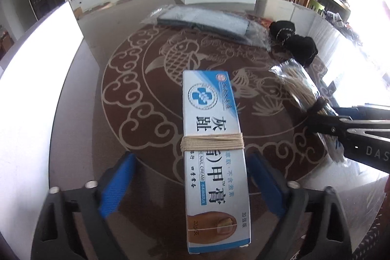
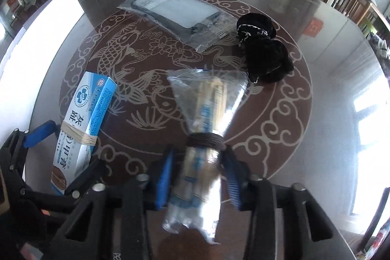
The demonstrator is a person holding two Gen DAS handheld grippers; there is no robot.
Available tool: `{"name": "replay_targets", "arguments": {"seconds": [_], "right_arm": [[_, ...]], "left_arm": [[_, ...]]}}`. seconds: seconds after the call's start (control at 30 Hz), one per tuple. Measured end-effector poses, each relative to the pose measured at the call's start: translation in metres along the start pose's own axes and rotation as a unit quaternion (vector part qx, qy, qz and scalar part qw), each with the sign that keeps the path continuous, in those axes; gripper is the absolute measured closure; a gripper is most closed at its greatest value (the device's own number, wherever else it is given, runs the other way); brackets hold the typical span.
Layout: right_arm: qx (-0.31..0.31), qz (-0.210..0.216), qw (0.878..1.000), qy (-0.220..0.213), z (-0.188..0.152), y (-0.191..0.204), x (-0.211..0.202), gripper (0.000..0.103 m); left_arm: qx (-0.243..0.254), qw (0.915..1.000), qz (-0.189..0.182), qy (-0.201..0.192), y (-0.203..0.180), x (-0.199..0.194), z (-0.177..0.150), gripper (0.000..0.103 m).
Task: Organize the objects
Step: 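Grasp the bagged cotton swabs with the right tool while the left tool holds the box, then carry the ointment box and swab bag over the bin and open both tools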
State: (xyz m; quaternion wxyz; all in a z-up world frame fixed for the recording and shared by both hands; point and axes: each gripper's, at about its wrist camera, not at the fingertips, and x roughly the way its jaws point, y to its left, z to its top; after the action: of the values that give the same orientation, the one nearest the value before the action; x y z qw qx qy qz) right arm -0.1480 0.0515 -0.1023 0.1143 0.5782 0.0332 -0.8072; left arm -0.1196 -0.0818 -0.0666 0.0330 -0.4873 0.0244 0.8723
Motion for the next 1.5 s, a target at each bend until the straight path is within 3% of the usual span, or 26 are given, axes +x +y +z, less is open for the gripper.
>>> {"name": "replay_targets", "arguments": {"seconds": [0.07, 0.23, 0.4, 0.5, 0.6, 0.7, 0.83, 0.93, 1.0, 1.03, 1.07, 1.13, 1.17, 1.2, 1.27, 1.37, 1.5], "right_arm": [[0.016, 0.017, 1.000, -0.005, -0.010, -0.015, -0.011, 0.074], [0.080, 0.133, 0.987, -0.025, -0.039, -0.054, -0.050, 0.074], [0.089, 0.187, 0.978, -0.038, -0.045, -0.043, -0.079, 0.074], [0.061, 0.215, 0.973, -0.057, -0.035, -0.005, -0.102, 0.074], [0.010, 0.248, 0.965, -0.081, -0.024, 0.054, -0.130, 0.074], [-0.037, 0.294, 0.950, -0.099, -0.014, 0.121, -0.152, 0.074], [-0.103, 0.337, 0.931, -0.093, -0.005, 0.218, -0.155, 0.074], [-0.159, 0.337, 0.925, -0.077, -0.008, 0.286, -0.136, 0.072], [-0.184, 0.312, 0.930, -0.066, -0.011, 0.316, -0.117, 0.060], [-0.187, 0.298, 0.934, -0.067, -0.012, 0.323, -0.109, 0.045], [-0.185, 0.291, 0.936, -0.068, -0.014, 0.326, -0.104, 0.040], [-0.171, 0.300, 0.936, -0.067, -0.016, 0.317, -0.103, 0.040], [-0.166, 0.300, 0.937, -0.074, -0.017, 0.309, -0.104, 0.039], [-0.165, 0.291, 0.939, -0.085, -0.018, 0.300, -0.108, 0.036], [-0.164, 0.263, 0.944, -0.114, -0.019, 0.277, -0.116, 0.025], [-0.149, 0.224, 0.952, -0.149, -0.020, 0.234, -0.118, 0.016], [-0.127, 0.133, 0.967, -0.179, -0.024, 0.172, -0.099, 0.014]], "left_arm": [[0.007, 0.9999, -0.002, -0.016, -0.005, -0.007, -0.003, 0.060], [-0.024, 0.9982, -0.040, -0.037, -0.003, -0.030, -0.029, 0.061], [-0.066, 0.9914, -0.084, -0.075, 0.012, -0.087, -0.045, 0.061], [-0.095, 0.9842, -0.097, -0.114, 0.039, -0.136, -0.047, 0.061], [-0.126, 0.9748, -0.085, -0.163, 0.080, -0.190, -0.053, 0.061], [-0.149, 0.9684, -0.039, -0.196, 0.129, -0.234, -0.064, 0.061], [-0.181, 0.9648, 0.046, -0.185, 0.198, -0.250, -0.082, 0.061], [-0.211, 0.9646, 0.093, -0.128, 0.247, -0.224, -0.093, 0.059], [-0.231, 0.9616, 0.124, -0.079, 0.269, -0.199, -0.098, 0.058], [-0.239, 0.9596, 0.134, -0.064, 0.276, -0.191, -0.101, 0.057], [-0.243, 0.9578, 0.142, -0.058, 0.279, -0.186, -0.104, 0.056], [-0.248, 0.9553, 0.148, -0.062, 0.278, -0.183, -0.107, 0.043], [-0.249, 0.9541, 0.150, -0.071, 0.274, -0.184, -0.108, 0.026], [-0.248, 0.9526, 0.155, -0.083, 0.268, -0.184, -0.106, 0.015], [-0.237, 0.9517, 0.168, -0.100, 0.255, -0.185, -0.101, 0.013], [-0.211, 0.9571, 0.169, -0.105, 0.230, -0.181, -0.083, 0.013], [-0.168, 0.9655, 0.161, -0.116, 0.191, -0.183, -0.063, 0.013]]}}
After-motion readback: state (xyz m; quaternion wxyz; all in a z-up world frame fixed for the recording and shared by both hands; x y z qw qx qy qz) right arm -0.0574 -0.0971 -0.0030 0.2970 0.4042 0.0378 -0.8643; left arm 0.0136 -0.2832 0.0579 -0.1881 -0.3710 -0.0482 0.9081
